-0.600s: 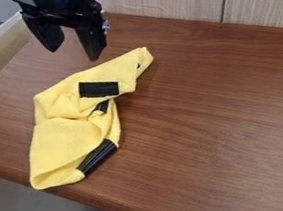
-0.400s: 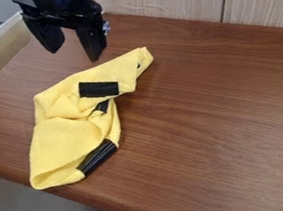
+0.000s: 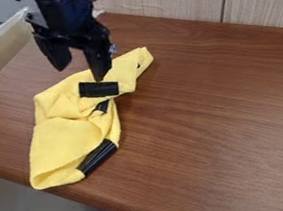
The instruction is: Unfold the cloth from right to top left
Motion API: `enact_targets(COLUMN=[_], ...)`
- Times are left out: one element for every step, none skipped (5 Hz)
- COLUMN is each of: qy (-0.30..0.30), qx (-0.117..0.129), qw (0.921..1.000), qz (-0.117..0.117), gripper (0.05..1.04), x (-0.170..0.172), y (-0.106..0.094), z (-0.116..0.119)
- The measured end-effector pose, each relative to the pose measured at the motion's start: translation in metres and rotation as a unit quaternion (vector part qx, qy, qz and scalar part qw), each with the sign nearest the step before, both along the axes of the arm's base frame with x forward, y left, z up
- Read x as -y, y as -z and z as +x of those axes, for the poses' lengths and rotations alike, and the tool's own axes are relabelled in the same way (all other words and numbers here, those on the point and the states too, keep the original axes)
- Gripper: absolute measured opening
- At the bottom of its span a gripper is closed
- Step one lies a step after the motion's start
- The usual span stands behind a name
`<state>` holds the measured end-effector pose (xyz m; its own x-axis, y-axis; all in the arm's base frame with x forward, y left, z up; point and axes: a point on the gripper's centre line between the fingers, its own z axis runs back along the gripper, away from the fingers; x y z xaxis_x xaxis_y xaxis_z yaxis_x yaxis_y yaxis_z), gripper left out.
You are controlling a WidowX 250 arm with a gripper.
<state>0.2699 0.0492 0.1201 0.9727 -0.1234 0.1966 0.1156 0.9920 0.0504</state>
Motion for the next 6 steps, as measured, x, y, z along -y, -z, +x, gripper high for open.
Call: enact_targets(qy=[0.008,0.003,-0.017,-0.022,-0.026,-0.022], qx=[-0.032,-0.067,-0.087,-0.086,-0.087,-0.078], qw=[0.9994,0.9977,0.9956,0.9952,0.9951,0.9961], qz=[0.008,0.015,0.031,0.040,0.039,0.035], gripper=[0.990,0.911,0.606,0.336,0.151,0.065], x=[0.003,0.002,-0.005,-0.008,-0.008,-0.006], y=[0.019,0.036,0.048,0.048,0.048,0.040], z=[0.001,0.001,0.001,0.001,0.001,0.001])
